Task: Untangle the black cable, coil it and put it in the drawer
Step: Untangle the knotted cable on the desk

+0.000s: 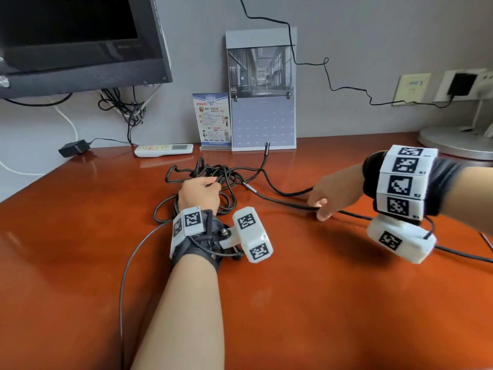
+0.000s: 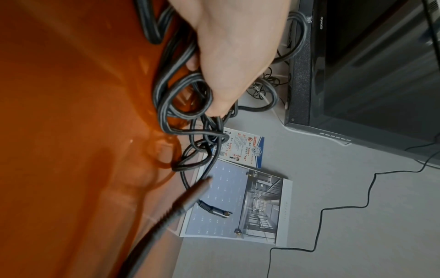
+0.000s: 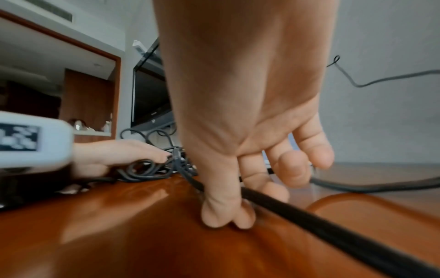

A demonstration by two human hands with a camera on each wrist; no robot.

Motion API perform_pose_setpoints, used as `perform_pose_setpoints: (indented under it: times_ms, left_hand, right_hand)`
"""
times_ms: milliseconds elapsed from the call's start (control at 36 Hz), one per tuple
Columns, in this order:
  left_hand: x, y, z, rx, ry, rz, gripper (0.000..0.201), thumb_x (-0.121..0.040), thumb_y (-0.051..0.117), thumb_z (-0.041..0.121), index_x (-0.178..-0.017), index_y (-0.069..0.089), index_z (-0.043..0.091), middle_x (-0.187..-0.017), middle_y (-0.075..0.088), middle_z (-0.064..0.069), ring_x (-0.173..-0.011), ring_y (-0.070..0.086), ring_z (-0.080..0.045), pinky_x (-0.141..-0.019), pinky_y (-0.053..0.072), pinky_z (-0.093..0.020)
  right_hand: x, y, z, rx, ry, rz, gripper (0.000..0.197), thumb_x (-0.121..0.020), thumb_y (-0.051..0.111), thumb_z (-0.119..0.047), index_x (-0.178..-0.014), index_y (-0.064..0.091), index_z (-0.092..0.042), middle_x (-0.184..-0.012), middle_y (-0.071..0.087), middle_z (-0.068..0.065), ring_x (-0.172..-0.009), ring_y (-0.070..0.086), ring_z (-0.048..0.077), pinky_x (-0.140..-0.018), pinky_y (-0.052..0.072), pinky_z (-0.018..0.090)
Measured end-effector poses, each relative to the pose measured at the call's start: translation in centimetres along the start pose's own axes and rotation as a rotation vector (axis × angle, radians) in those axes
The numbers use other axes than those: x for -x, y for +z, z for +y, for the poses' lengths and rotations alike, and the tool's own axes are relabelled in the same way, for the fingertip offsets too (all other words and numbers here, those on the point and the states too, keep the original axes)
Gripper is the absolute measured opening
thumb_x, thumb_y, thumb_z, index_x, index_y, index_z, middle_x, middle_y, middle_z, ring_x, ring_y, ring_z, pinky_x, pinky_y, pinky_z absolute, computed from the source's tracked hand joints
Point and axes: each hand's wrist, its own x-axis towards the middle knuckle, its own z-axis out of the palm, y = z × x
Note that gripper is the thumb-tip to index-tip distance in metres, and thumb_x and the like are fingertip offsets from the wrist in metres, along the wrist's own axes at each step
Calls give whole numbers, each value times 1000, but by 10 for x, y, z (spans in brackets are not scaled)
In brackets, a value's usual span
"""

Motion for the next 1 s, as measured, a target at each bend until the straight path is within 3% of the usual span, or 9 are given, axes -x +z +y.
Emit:
perform_pose_setpoints:
  times_ms: [83,194,278,417,528,694,833,944,1000]
  left_hand:
    - [0,0,0,2,6,-1,23,-86,64,19,-106,73,22,-108,71,1,-66,58,-6,-54,38,-18]
    - [2,0,0,15,0,4,23,-86,64,18,-107,73,22,-112,70,0,-75,57,-11,-66,38,-21]
    - [1,0,-3,6,4,3,23,-87,63,18,-107,73,22,-111,70,0,-57,46,-2,-53,34,-19]
    - [1,0,2,12,8,-21,24,-87,62,16,-109,72,18,-115,69,-2,-84,60,-15,-66,39,-22]
    - [0,0,1,18,6,-17,24,-87,63,17,-110,72,18,-114,69,-3,-64,48,-5,-53,32,-17]
    - [1,1,2,2,5,-37,24,-87,63,17,-110,72,18,-115,68,-3,-75,56,-13,-66,37,-21]
    - [0,5,2,30,11,-50,23,-85,65,17,-107,73,17,-115,69,-4,-97,61,-20,-76,40,-26]
    - [0,9,1,44,17,-89,23,-84,67,18,-106,73,18,-115,69,-4,-104,61,-23,-79,39,-25]
    - [0,9,0,62,19,-107,22,-83,69,18,-105,74,18,-114,69,-4,-104,61,-23,-79,40,-26]
  right_hand:
    - [7,-6,14,130,125,-57,10,-92,56,-25,-83,56,-23,-84,55,-7,-87,52,19,-72,39,25]
    - [12,-8,44,250,377,-83,30,-91,56,-16,-119,62,-10,-85,55,-2,-92,53,21,-65,40,23]
    - [22,-8,86,249,611,185,30,-96,41,-8,-119,60,-10,-115,62,1,-108,60,24,-81,47,27]
    - [27,-12,124,147,798,468,30,-93,38,-1,-114,60,1,-114,60,19,-102,59,34,-76,43,36]
    - [11,-14,95,-94,699,545,30,-90,42,1,-116,58,1,-113,60,21,-100,61,36,-75,46,37]
    - [-24,-15,39,-278,390,356,14,-91,54,-22,-100,62,-14,-107,64,1,-89,58,18,-76,52,30]
    - [-5,-34,-27,-463,140,401,29,-97,42,-9,-120,56,2,-117,61,13,-110,57,27,-90,42,29]
    - [-27,-30,-49,-746,110,430,17,-91,53,-15,-99,59,-1,-82,54,10,-61,52,21,-37,41,16]
    - [-40,-24,-51,-759,150,463,22,-90,55,-20,-101,53,-1,-84,53,9,-68,54,23,-33,37,17]
